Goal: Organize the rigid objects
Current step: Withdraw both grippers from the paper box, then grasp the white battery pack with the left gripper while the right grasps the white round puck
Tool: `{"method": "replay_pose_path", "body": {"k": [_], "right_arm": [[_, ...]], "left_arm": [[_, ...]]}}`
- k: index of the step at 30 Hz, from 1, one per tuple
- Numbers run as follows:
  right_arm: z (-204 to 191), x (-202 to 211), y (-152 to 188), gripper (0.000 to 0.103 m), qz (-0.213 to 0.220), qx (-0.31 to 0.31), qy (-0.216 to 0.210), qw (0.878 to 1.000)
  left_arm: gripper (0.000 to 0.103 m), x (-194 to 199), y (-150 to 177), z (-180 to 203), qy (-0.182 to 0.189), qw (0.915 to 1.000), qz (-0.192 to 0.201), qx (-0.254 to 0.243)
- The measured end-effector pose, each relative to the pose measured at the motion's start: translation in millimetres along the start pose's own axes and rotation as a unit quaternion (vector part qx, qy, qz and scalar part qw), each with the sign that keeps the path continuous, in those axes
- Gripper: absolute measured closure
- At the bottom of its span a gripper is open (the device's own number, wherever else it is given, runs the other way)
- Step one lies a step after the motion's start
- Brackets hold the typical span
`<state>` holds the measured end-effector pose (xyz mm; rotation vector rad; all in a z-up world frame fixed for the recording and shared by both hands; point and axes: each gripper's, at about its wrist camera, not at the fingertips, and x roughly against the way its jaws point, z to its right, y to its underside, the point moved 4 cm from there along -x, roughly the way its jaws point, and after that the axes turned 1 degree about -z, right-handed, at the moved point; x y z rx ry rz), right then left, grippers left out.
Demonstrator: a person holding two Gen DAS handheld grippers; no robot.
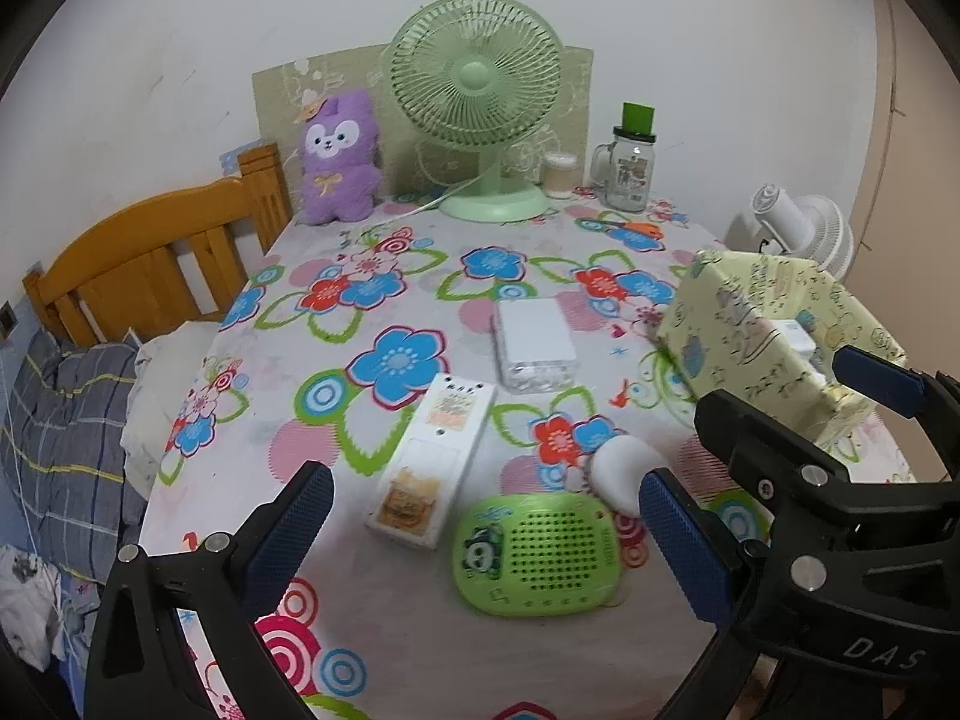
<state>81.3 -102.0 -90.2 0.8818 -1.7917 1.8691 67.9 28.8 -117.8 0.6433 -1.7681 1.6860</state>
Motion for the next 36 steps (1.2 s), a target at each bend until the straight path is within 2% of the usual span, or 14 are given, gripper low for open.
{"method": "replay_pose_path", "body": {"k": [15, 28, 32, 36], "right_arm": [[-23, -25, 10, 0.002, -0.018, 0.004, 0.0, 1.0], [-22, -64, 24, 0.007, -0.065, -0.018, -0.001, 0.998], [-22, -77, 28, 0.013, -0.084, -0.015, 0.008, 0.996], [-20, -86, 31, 0.015, -0.097, -0.023, 0.007, 0.995]], "left_arm": [[0.0, -21, 14, -25, -0.011, 0.9996, -0.019, 0.015], [0.0, -53, 24, -33, -0.021, 0.9985, -0.049, 0.01], [0.0, -61, 26, -33, -0.038, 0.9979, -0.052, 0.0], [0.0, -68, 27, -33, -0.036, 0.9976, -0.06, -0.002]]}}
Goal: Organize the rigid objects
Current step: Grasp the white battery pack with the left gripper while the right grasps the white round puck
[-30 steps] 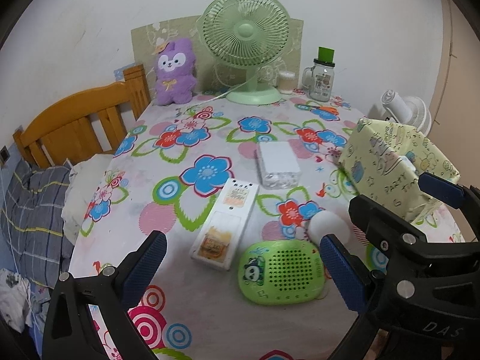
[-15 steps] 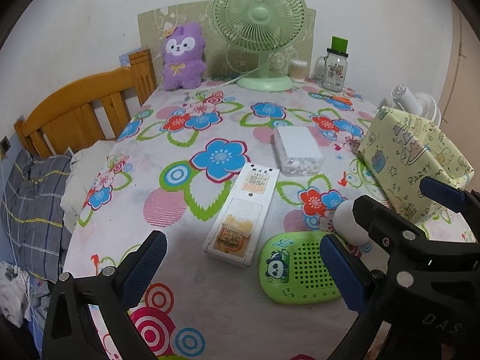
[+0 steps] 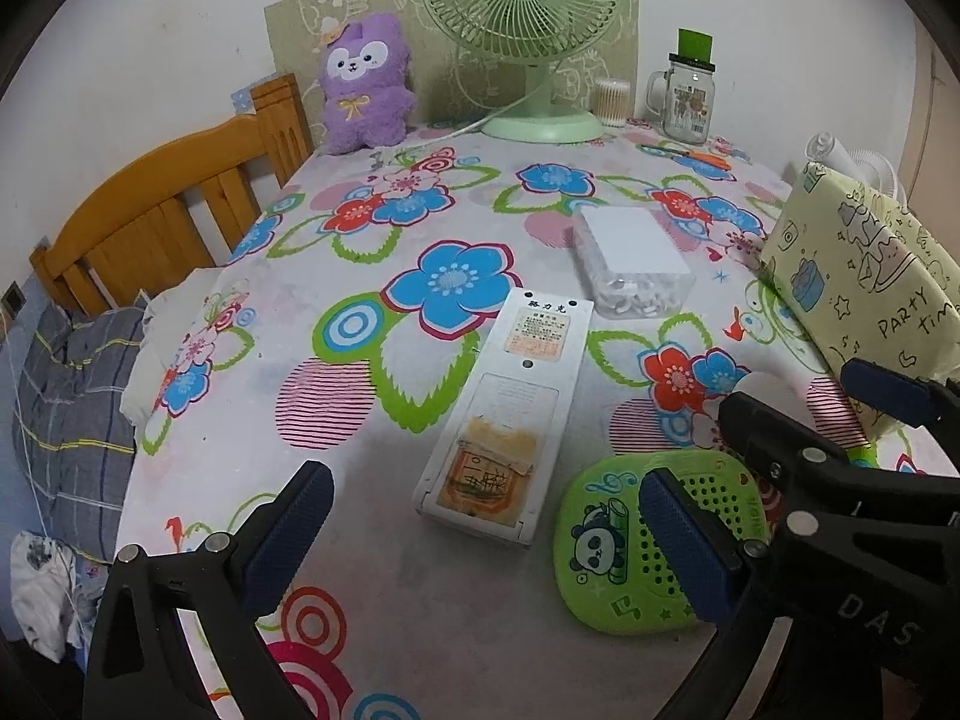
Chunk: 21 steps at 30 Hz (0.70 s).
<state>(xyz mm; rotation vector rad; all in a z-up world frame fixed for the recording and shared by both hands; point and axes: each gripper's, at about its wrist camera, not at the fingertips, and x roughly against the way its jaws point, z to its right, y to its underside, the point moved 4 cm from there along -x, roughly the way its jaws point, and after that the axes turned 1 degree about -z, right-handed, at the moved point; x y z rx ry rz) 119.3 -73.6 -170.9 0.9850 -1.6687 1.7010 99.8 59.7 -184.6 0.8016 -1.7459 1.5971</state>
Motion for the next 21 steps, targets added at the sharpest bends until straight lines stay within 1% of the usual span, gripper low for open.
{"method": "replay_pose_path", "body": {"k": [3, 7, 9, 14, 16, 17, 18, 21], "right_arm": [[4, -7, 1, 0.016, -0.011, -0.006, 0.007, 1.0], [7, -18, 4, 0.022, -0.032, -0.01, 0.012, 0.999], [9, -22, 5, 0.023, -0.039, -0.019, 0.003, 0.999], [15, -29, 6, 0.026, -0.059, -0.049, -0.015, 0.997], [15, -27, 6, 0.032, -0.055, -0.049, -0.016, 0.997], [15, -26, 6, 0.037, -0.054, -0.05, -0.019, 0.997], [14, -25, 6, 0.046, -0.054, -0.049, -0.022, 0.997], [16, -26, 5, 0.048, -0.052, -0.05, -0.024, 0.997]], "left_arm": [[0.0, -6, 0, 1, 0.001, 1.0, -0.007, -0.002], [0.0, -14, 2, 5, -0.005, 0.9998, -0.016, -0.011], [0.0, -13, 0, 7, -0.011, 0.9998, -0.006, -0.017], [0.0, -16, -3, 9, -0.013, 0.9996, -0.003, -0.025], [0.0, -17, -5, 13, -0.011, 0.9994, 0.0, -0.032], [0.0, -17, -6, 15, -0.012, 0.9993, 0.002, -0.036], [0.0, -17, -7, 16, -0.015, 0.9991, 0.004, -0.039], [0.0, -19, -10, 19, -0.01, 0.999, 0.005, -0.043]]}}
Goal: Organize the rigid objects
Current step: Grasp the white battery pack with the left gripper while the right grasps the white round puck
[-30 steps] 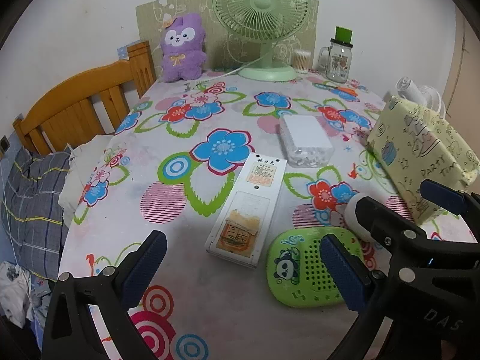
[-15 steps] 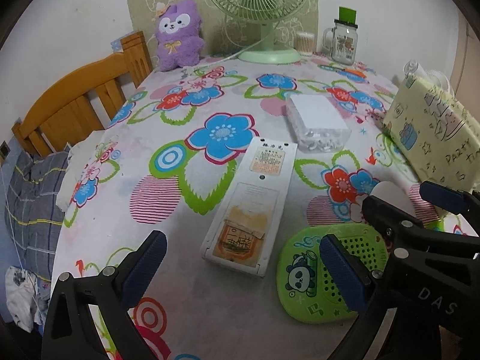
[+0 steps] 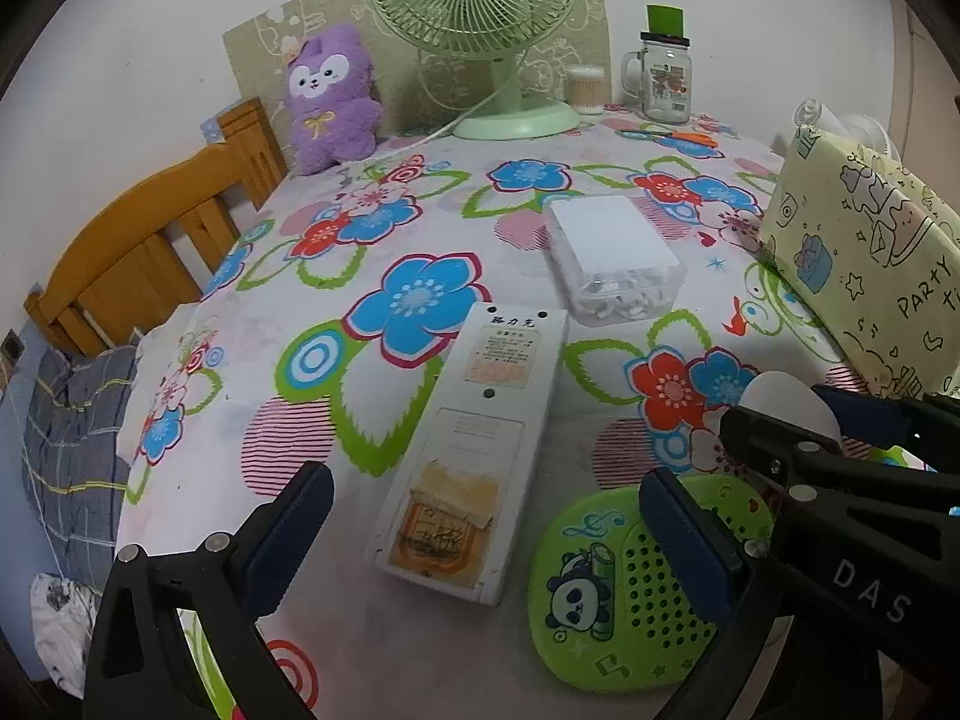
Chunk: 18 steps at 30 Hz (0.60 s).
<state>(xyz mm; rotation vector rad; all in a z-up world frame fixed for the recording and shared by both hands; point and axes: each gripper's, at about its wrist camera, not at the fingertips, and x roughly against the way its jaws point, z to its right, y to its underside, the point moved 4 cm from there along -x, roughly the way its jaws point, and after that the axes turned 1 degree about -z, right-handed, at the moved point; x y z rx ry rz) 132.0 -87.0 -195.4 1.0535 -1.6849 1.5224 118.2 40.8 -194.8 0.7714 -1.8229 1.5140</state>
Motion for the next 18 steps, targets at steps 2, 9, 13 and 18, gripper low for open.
{"method": "replay_pose_path", "body": {"k": [2, 9, 13, 18], "right_arm": [[1, 0, -1, 0.048, -0.001, -0.005, 0.0, 1.0], [-3, -3, -12, 0.048, 0.008, 0.0, 0.004, 1.0], [-7, -8, -16, 0.048, 0.006, 0.003, 0.0, 1.0], [-10, -11, -18, 0.048, 0.005, 0.005, -0.003, 1.0]], "left_arm": [[0.0, -3, -1, -1, 0.012, 0.9999, -0.006, 0.008], [0.0, -13, -7, -11, 0.025, 0.9986, -0.023, 0.039], [0.001, -22, -9, -20, 0.013, 0.9982, -0.032, 0.049], [0.017, -23, -8, -21, 0.041, 0.9972, -0.03, 0.054]]}}
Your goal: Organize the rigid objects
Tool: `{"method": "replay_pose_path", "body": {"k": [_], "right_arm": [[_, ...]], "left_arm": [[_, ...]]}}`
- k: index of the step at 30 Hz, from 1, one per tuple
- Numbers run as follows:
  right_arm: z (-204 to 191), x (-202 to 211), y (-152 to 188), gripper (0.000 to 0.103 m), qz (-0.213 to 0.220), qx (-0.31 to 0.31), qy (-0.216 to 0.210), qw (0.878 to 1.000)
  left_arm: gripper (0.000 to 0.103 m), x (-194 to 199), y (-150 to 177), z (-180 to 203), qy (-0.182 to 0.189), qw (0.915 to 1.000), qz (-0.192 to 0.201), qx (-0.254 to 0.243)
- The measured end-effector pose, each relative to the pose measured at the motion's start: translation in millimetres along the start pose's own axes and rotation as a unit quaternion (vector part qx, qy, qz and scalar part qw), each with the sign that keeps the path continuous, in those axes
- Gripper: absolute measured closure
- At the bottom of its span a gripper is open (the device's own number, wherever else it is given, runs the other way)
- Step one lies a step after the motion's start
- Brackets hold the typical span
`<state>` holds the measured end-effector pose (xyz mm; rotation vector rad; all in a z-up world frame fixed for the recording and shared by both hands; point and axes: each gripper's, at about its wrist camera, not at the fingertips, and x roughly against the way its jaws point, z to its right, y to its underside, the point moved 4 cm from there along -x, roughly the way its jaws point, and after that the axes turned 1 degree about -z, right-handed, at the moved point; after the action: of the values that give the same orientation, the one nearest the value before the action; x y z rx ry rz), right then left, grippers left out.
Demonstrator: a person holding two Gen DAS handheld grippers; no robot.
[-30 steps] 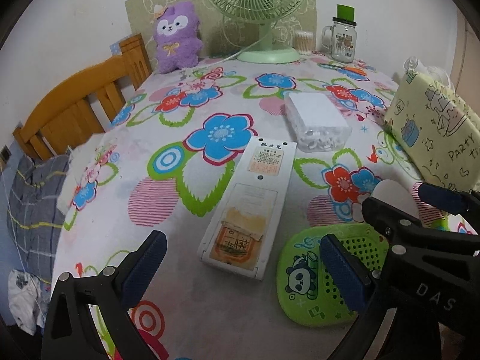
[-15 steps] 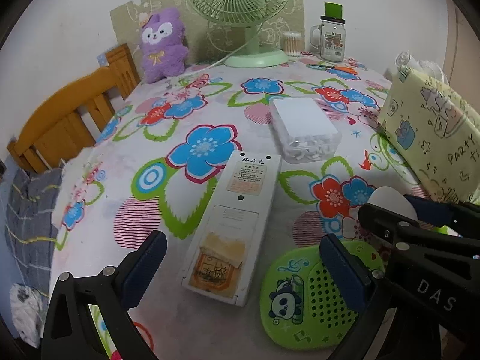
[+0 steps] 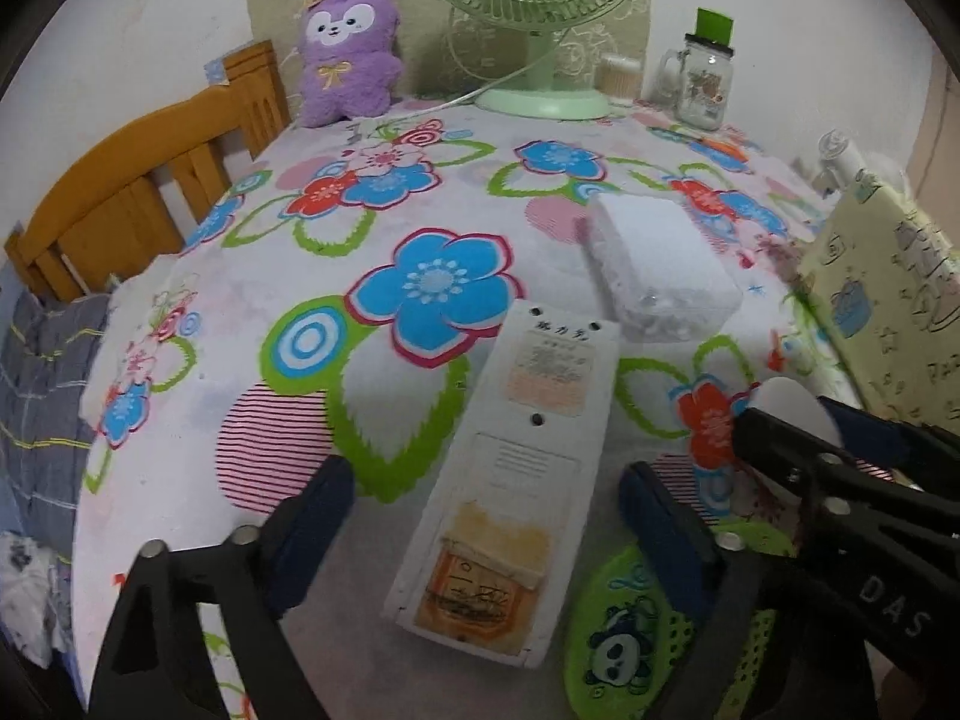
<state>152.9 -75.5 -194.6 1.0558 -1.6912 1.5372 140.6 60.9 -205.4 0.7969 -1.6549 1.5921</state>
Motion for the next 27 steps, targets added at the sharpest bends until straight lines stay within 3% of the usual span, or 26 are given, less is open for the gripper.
{"method": "replay_pose_path", "body": {"k": [2, 4, 9, 27], "right_arm": [[-1, 0, -2, 0.048, 0.001, -0.001, 0.0, 1.0], [-1, 0, -3, 0.048, 0.002, -0.001, -0.004, 1.0], [-4, -1, -4, 0.048, 0.001, -0.001, -0.006, 1.0], [-13, 38, -6, 0.047, 0.041, 0.006, -0.017, 0.999]], "left_arm": [[0.025, 1, -1, 2, 0.007, 1.0, 0.004, 0.0], [0.045, 3, -2, 4, 0.009, 0.9999, 0.01, 0.0], [0.055, 4, -3, 6, 0.014, 0.9998, 0.012, -0.003], [0.058, 48, -6, 13, 0.017, 0.9985, 0.051, -0.006]]}}
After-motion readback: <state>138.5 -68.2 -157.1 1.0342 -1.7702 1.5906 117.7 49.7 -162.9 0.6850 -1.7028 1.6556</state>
